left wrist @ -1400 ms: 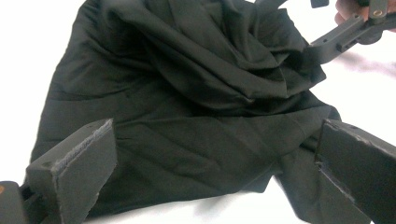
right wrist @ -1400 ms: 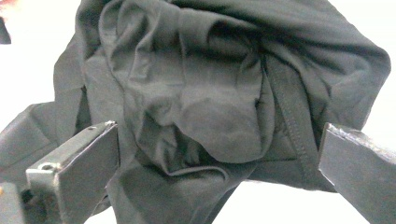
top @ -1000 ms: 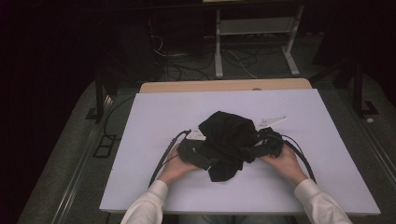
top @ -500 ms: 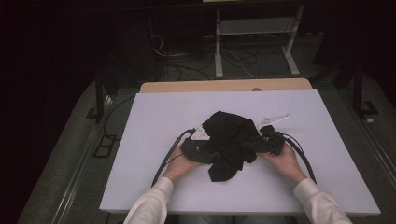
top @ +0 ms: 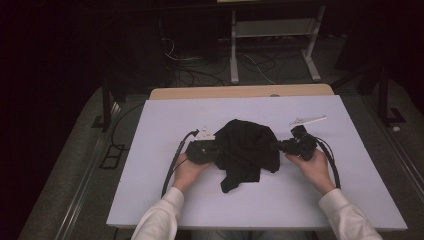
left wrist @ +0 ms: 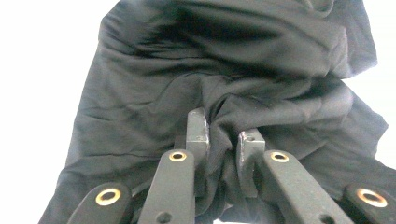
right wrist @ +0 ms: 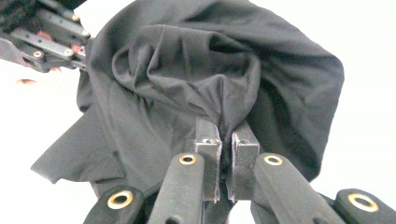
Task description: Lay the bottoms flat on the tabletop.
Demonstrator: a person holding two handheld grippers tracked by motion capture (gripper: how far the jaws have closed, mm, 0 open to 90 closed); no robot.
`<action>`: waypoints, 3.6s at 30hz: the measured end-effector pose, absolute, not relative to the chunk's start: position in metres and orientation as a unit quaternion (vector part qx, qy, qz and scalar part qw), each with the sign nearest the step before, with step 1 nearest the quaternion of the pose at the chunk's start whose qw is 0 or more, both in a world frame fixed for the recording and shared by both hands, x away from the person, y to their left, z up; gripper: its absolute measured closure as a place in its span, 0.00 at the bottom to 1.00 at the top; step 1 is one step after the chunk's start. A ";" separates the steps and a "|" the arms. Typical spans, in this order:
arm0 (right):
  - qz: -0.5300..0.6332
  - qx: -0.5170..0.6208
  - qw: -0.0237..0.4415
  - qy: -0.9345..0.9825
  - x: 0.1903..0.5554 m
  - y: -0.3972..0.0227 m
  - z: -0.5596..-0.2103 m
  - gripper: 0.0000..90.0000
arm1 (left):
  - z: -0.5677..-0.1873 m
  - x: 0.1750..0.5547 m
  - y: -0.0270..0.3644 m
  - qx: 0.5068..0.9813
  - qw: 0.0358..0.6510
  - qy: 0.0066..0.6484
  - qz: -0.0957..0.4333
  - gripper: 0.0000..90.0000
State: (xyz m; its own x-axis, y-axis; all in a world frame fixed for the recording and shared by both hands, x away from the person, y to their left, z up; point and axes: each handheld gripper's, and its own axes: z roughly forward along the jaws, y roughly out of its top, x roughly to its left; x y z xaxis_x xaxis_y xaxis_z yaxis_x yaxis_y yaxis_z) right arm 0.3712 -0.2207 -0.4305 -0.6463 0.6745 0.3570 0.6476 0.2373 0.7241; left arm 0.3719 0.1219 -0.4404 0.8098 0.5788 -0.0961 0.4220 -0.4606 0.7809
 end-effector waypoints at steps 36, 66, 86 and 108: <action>0.500 0.447 0.006 0.742 0.326 -0.279 -0.391 0.94 | -0.387 0.338 0.164 0.800 0.516 0.297 0.081 0.89; 0.396 0.413 -0.087 0.815 0.249 -0.254 -0.434 0.90 | -0.414 0.296 0.129 0.837 0.483 0.256 -0.019 0.88; 0.437 0.431 -0.023 0.789 0.316 -0.242 -0.403 0.14 | -0.433 0.283 0.100 0.878 0.426 0.207 -0.068 0.88; 0.374 0.463 0.009 0.804 0.419 -0.212 -0.428 0.00 | -0.434 0.285 0.101 0.879 0.421 0.210 -0.078 0.83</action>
State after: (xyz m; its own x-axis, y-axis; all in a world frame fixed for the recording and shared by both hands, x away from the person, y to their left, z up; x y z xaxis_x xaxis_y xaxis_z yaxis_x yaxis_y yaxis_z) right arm 0.4189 -0.2124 -0.4276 -0.5714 0.7507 0.3317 0.7375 0.2924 0.6088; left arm 0.2854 0.1014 -0.4340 0.9000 0.3037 -0.3129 0.4341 -0.5583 0.7070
